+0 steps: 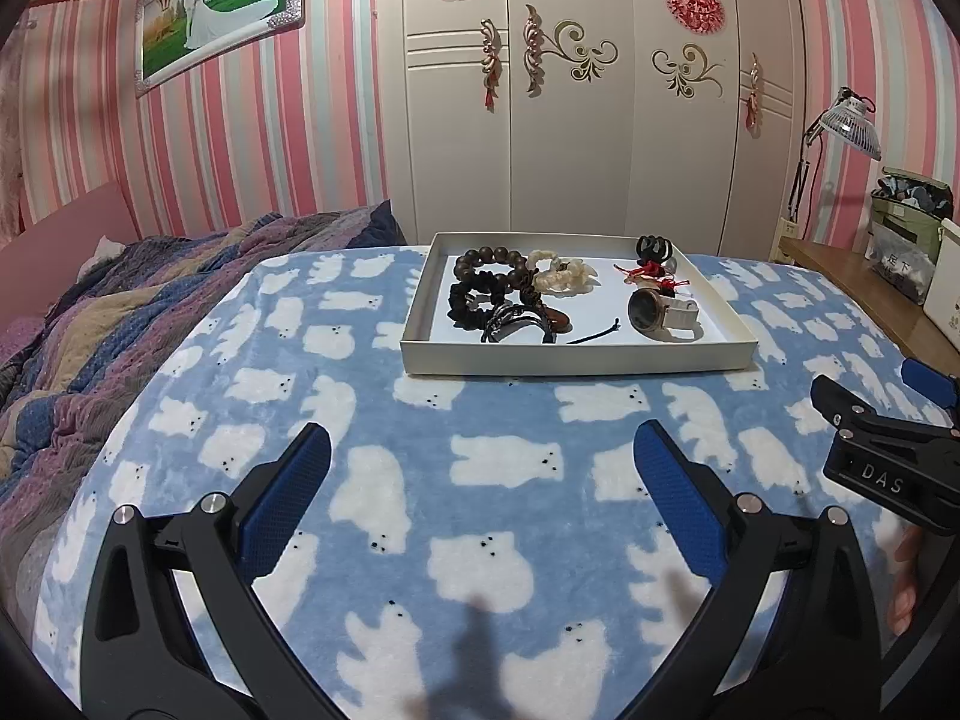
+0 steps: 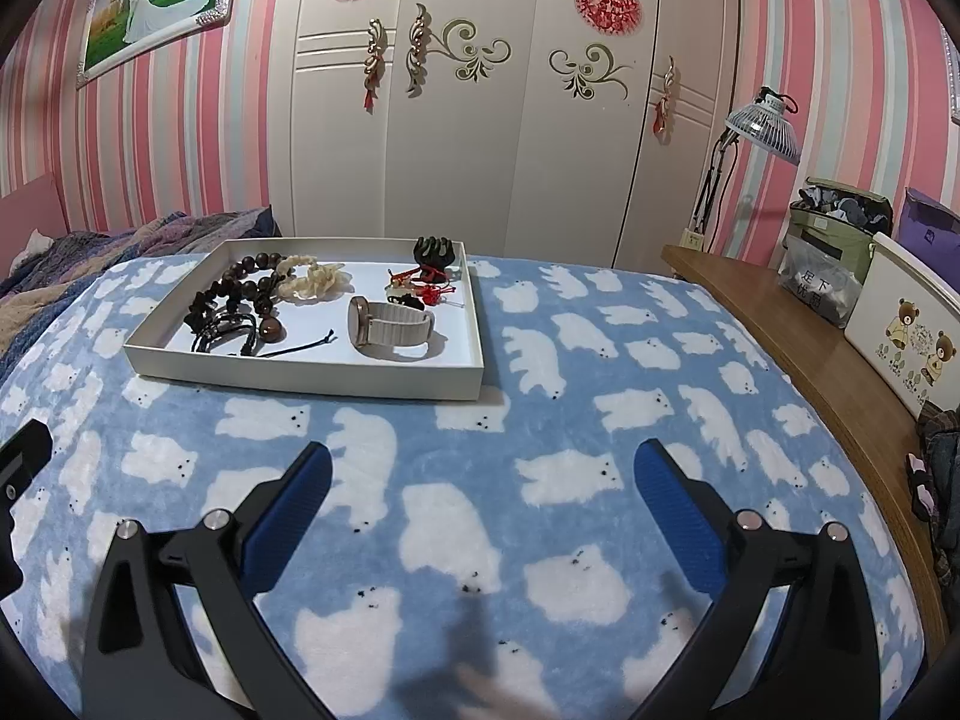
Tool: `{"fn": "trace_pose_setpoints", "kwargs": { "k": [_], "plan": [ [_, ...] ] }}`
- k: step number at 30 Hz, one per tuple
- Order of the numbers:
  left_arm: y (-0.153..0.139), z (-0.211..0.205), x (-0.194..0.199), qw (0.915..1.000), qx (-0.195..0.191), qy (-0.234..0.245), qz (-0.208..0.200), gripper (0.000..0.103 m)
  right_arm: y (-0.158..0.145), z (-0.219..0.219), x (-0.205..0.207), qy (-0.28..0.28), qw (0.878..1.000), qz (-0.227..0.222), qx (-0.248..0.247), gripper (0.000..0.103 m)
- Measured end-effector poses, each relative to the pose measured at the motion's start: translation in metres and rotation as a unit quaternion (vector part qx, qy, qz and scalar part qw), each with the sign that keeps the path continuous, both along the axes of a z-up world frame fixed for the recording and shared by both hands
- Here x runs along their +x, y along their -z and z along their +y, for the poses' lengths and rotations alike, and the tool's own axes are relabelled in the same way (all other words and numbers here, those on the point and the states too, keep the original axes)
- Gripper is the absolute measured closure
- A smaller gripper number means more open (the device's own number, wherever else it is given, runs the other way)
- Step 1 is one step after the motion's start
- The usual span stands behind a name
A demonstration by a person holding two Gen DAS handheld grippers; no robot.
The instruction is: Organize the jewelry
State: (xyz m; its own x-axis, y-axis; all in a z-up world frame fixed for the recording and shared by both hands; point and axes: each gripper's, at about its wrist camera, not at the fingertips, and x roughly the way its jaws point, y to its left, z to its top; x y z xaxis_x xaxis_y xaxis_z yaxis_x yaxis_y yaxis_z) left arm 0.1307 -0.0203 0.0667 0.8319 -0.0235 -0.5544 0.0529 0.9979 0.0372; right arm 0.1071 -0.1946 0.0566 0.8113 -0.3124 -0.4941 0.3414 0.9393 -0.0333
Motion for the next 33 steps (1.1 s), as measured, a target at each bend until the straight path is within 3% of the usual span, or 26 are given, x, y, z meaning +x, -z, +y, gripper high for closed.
{"fn": "trace_pose_setpoints", "kwargs": {
  "k": [33],
  "plan": [
    [0.0018,0.0026,0.0057,0.9999,0.006,-0.011,0.006,0.003,0.0012,-0.0012,-0.0007,0.002,1.0,0.001,0.002,0.002]
  ]
}}
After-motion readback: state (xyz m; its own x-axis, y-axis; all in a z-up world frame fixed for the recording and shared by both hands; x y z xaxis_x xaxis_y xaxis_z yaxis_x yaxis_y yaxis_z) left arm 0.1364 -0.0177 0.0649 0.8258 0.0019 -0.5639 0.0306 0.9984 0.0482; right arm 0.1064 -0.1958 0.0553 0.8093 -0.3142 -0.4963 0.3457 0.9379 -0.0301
